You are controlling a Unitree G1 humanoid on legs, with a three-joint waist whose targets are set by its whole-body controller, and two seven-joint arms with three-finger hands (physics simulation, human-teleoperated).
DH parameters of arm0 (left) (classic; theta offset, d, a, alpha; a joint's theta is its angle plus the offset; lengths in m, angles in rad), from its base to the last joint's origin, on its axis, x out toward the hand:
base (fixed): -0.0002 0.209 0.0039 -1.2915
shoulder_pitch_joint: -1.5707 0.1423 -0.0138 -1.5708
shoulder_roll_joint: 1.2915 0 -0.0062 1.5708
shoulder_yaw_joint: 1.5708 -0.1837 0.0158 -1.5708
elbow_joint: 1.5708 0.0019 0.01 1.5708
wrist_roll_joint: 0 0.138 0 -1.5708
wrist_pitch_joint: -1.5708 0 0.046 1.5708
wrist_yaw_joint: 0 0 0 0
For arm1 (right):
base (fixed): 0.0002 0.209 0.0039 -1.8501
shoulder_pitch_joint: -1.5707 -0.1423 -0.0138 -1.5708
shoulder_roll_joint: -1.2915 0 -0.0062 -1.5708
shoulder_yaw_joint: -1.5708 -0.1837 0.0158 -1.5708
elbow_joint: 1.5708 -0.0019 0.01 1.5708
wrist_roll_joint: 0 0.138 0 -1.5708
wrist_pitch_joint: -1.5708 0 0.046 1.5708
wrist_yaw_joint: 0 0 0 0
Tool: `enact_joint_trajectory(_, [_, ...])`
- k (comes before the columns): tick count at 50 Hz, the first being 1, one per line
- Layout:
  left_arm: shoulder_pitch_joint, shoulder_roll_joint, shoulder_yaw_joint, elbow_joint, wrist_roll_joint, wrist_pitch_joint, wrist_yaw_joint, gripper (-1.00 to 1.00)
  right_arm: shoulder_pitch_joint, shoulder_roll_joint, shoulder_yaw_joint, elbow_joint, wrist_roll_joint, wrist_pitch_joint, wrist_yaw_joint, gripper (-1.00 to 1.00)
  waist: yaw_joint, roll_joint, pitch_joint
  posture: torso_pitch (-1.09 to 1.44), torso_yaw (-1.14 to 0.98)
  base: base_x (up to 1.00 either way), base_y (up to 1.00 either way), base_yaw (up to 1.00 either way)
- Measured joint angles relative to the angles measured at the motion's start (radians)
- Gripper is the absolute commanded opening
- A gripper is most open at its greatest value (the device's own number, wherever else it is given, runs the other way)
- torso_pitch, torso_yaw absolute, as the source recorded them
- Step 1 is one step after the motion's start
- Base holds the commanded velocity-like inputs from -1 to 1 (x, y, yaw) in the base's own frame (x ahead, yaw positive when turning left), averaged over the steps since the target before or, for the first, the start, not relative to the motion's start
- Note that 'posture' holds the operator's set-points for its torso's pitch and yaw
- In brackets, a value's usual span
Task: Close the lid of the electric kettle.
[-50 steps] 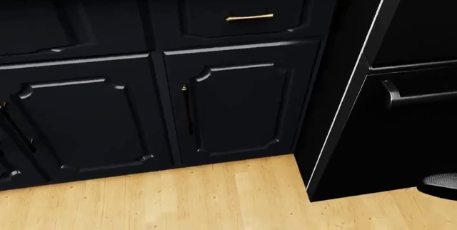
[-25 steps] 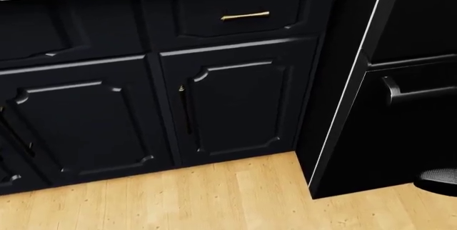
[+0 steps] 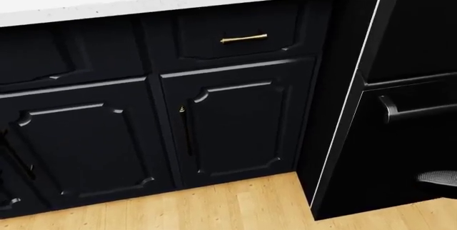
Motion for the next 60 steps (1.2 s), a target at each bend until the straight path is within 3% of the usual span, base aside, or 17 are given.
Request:
enact_joint_trajectory(6, [0.004, -0.001, 0.005, 0.01, 0.0, 0.011, 0.005, 1.0, -0.001, 0.01, 0.015, 0.0, -0.008, 0.0, 0.016, 0.97, 0.005, -0.036, 0.007, 0.0, 0.0, 0.15, 0.0, 0.0])
enact_joint_trajectory(10, [0.003, -0.002, -0.003, 0.006, -0.008, 0.017, 0.005, 1.0, 0.0, 0.008, 0.002, 0.01, -0.02, 0.004, 0.02, 0.96, -0.002, -0.018, 0.003, 0.0, 0.0, 0.15, 0.0, 0.0])
enact_joint_trajectory(14, [0.0, 0.002, -0.009, -0.003, -0.014, 0.007, -0.005, 1.0, 0.001, 0.008, -0.005, 0.015, -0.032, 0.009, 0.016, 0.96, -0.004, -0.036, -0.007, 0.0, 0.0, 0.15, 0.0, 0.0])
enact_joint_trajectory(18, [0.0, 0.003, -0.001, 0.001, -0.009, 0.004, -0.002, 1.0, -0.007, -0.004, -0.005, 0.001, -0.02, 0.004, 0.011, 0.96, -0.007, -0.009, 0.005, 0.0, 0.0, 0.15, 0.0, 0.0])
enact_joint_trajectory(21, [-0.002, 0.006, -0.003, 0.004, -0.007, 0.002, -0.002, 1.0, -0.007, -0.007, -0.004, 0.002, -0.014, 0.0, 0.007, 0.96, -0.012, 0.039, 0.0, 0.0, 0.0, 0.15, 0.0, 0.0])
enact_joint_trajectory(23, [0.002, -0.001, -0.003, 0.02, -0.003, 0.004, -0.001, 1.0, -0.001, 0.01, 0.014, 0.006, -0.011, 0.003, 0.011, 0.96, 0.003, 0.027, 0.013, 0.0, 0.0, 0.14, 0.0, 0.0])
enact_joint_trajectory(26, [0.006, -0.003, -0.005, 0.032, 0.01, 0.011, 0.003, 1.0, -0.002, 0.012, 0.023, 0.012, -0.011, 0.015, 0.023, 0.96, 0.011, 0.039, 0.004, 0.0, 0.0, 0.15, 0.0, 0.0])
enact_joint_trajectory(31, [-0.002, 0.0, -0.004, 0.012, 0.016, -0.01, -0.004, 1.0, -0.01, 0.013, 0.007, -0.004, -0.034, 0.001, 0.029, 0.96, 0.01, -0.009, 0.002, 0.0, 0.0, 0.15, 0.0, 0.0])
enact_joint_trajectory(35, [-0.005, 0.002, -0.004, 0.014, 0.014, -0.004, -0.003, 1.0, -0.016, 0.013, 0.009, -0.002, -0.038, -0.003, 0.036, 0.96, 0.013, -0.07, -0.007, 0.0, 0.0, 0.15, 0.0, 0.0])
enact_joint_trajectory(37, [-0.001, -0.011, -0.017, 0.011, 0.008, 0.004, -0.005, 1.0, -0.009, 0.017, 0.002, 0.01, -0.043, -0.002, 0.035, 0.96, 0.002, -0.046, -0.001, 0.0, 0.0, 0.15, 0.0, 0.0])
enact_joint_trajectory(40, [0.003, -0.009, -0.022, 0.01, 0.001, 0.01, -0.011, 1.0, -0.001, 0.022, 0.0, 0.021, -0.052, 0.01, 0.033, 0.97, -0.004, -0.046, -0.003, 0.0, 0.0, 0.15, 0.0, 0.0])
enact_joint_trajectory(42, [-0.001, -0.005, -0.013, 0.01, 0.001, 0.009, -0.01, 1.0, -0.005, 0.018, 0.0, 0.013, -0.055, 0.007, 0.034, 0.96, -0.003, -0.032, -0.003, 0.0, 0.0, 0.14, 0.0, 0.0])
enact_joint_trajectory(48, [-0.005, 0.004, -0.003, 0.0, -0.002, 0.0, -0.004, 1.0, -0.006, 0.011, 0.009, 0.003, -0.054, -0.008, 0.032, 0.96, -0.01, 0.052, -0.003, 0.0, 0.0, 0.15, 0.0, 0.0])
enact_joint_trajectory(51, [0.006, -0.006, -0.001, 0.02, 0.003, 0.006, 0.002, 1.0, 0.005, 0.028, 0.037, 0.009, -0.055, -0.002, 0.042, 0.96, 0.004, 0.038, 0.006, 0.0, 0.0, 0.15, 0.0, 0.0])
enact_joint_trajectory(54, [0.005, -0.002, 0.001, 0.021, 0.005, 0.016, 0.006, 1.0, 0.001, 0.026, 0.032, 0.008, -0.063, 0.001, 0.051, 0.96, 0.007, 0.025, -0.004, 0.0, 0.0, 0.15, 0.0, 0.0])
enact_joint_trajectory(58, [0.0, 0.004, 0.006, 0.006, 0.003, 0.003, 0.004, 1.0, -0.009, 0.027, 0.02, -0.002, -0.08, -0.011, 0.056, 0.96, 0.011, -0.019, -0.003, 0.0, 0.0, 0.15, 0.0, 0.0])
enact_joint_trajectory(60, [-0.002, 0.006, 0.002, 0.008, 0.005, -0.001, 0.003, 1.0, -0.015, 0.025, 0.019, -0.004, -0.081, -0.01, 0.059, 0.95, 0.014, -0.054, -0.007, 0.0, 0.0, 0.14, 0.0, 0.0])
